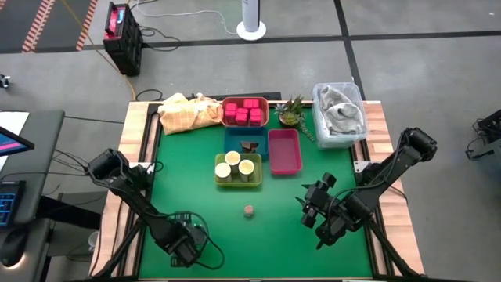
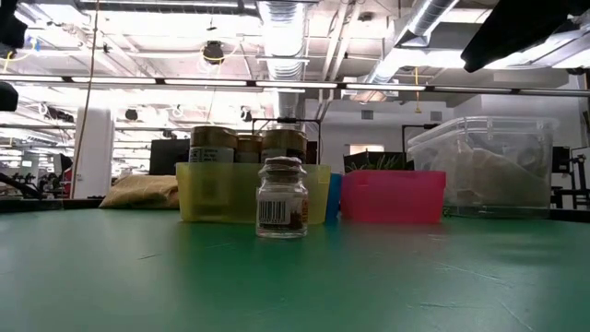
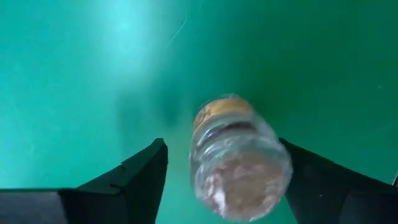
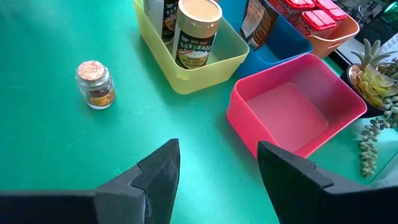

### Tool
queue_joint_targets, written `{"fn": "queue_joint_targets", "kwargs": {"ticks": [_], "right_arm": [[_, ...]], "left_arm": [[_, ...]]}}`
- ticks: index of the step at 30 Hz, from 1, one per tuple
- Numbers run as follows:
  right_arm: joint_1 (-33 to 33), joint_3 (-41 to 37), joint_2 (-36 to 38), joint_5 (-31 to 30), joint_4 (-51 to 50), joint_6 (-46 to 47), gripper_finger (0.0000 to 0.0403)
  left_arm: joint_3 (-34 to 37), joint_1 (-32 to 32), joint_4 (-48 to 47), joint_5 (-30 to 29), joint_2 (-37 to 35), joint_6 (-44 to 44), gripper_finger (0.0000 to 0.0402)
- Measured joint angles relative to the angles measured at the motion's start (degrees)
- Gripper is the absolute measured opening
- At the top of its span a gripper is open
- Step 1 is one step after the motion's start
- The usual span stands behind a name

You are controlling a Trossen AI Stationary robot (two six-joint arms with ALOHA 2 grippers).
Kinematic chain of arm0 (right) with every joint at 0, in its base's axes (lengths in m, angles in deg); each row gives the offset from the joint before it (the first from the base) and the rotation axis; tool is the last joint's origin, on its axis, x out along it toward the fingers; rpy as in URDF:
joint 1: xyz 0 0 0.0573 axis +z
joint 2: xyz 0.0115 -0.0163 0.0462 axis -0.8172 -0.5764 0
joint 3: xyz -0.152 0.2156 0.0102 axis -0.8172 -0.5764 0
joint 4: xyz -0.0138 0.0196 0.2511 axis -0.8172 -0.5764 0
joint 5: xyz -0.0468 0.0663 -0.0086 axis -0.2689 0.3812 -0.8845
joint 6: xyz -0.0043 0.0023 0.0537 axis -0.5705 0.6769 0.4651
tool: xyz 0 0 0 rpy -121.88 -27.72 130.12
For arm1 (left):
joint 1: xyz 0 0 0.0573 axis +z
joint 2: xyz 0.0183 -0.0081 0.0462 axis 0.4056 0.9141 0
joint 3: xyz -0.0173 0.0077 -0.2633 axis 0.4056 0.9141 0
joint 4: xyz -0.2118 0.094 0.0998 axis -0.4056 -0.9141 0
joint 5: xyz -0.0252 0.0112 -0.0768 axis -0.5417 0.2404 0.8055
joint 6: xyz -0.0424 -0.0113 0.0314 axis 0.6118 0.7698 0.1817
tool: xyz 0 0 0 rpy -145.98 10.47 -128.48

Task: Sort spices by type
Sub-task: Move the left transparent seasoning bottle to the center of the table

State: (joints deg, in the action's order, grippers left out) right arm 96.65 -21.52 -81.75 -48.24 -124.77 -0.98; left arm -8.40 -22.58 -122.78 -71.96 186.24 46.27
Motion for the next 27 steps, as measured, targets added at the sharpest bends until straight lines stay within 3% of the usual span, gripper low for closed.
{"fn": "queue_joint_targets", "kwargs": {"ticks": [9, 27], "right_arm": [[0.0, 0.0, 0.0, 0.0, 0.0, 0.0, 0.0244], [-1.5, 0.0, 0.0, 0.0, 0.5, -0.6, 0.0244]], "left_arm": [[0.0, 2.7, 0.1, -0.4, 0.0, -2.3, 0.0183], [0.0, 22.9, 9.4, -1.3, 0.0, -20.6, 0.0189]]}}
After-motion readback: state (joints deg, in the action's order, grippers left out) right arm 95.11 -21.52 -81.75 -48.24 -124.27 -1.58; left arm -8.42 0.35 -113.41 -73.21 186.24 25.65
